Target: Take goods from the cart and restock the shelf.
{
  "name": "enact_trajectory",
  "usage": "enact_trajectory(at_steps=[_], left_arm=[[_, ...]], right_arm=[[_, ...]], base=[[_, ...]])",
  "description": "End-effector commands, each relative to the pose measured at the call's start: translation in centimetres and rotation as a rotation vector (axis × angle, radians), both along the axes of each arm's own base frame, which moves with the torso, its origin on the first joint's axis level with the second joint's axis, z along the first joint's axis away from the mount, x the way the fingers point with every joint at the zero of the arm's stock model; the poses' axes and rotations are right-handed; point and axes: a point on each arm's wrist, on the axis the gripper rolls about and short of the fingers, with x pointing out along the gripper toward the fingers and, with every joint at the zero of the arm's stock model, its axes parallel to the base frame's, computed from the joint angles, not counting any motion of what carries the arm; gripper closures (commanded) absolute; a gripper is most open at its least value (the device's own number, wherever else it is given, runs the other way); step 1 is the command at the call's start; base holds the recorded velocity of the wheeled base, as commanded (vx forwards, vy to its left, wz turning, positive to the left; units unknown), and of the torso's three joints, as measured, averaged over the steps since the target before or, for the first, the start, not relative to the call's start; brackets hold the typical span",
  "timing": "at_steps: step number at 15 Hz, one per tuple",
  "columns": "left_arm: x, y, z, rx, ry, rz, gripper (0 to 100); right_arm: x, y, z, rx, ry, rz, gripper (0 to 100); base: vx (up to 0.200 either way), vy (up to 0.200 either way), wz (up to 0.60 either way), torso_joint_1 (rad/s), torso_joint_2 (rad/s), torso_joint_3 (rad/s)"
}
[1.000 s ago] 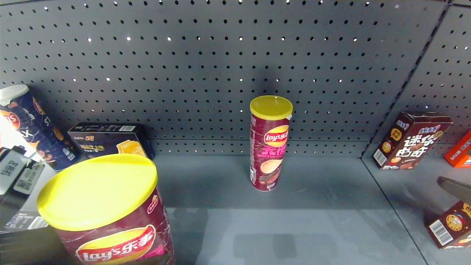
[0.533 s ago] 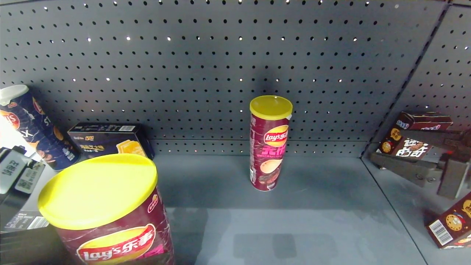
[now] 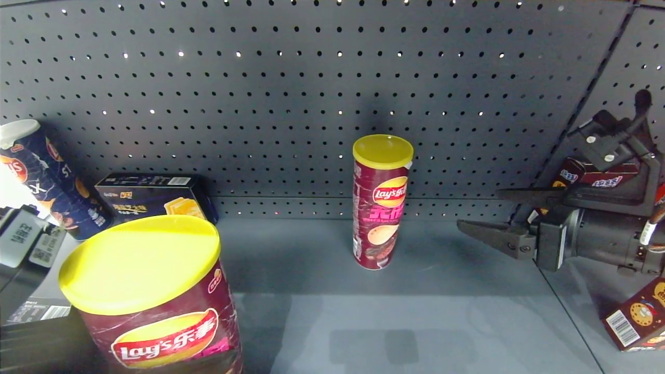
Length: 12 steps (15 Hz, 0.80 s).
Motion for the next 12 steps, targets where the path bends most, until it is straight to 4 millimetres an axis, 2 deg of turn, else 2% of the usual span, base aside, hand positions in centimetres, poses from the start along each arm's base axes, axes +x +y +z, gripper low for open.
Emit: enact_trajectory(at_steps=[1,3,4,7,9,12], left_arm=[[0.0,0.0,0.0,0.000,-0.001,-0.001,100],[0.0,0.0,0.0,-0.001,0.000,0.000,100],[0.0,0.0,0.0,-0.001,0.000,0.000,100],[0.1,0.1,-0.1,0.002,0.005,0.015,100],[0.2,0.3,-0.1,0.004,0.005,0.030,100],[0.2,0.3,-0.5,0.010,0.016,0.031,100]], right_arm=[[0.4,0.5,-0.6,-0.011,0.027,0.016,0],[0.7,0.8,-1.0,-0.018,0.045,0.020,0],[1.4,1.2,-1.9,-0.027,0.057,0.070,0],[3.7,2.0,-3.4,-0.045,0.020,0.068,0],[4.7,2.3,-3.9,-0.050,-0.017,0.080,0],[6.2,3.1,-4.8,-0.005,-0.054,0.191,0]], base=[[0.000,0.000,0.00,0.000,0.00,0.000],[0.000,0.000,0.00,0.000,0.00,0.000],[0.000,0.000,0.00,0.000,0.00,0.000],[0.000,0.000,0.00,0.000,0.00,0.000],[0.000,0.000,0.00,0.000,0.00,0.000],[0.000,0.000,0.00,0.000,0.00,0.000]])
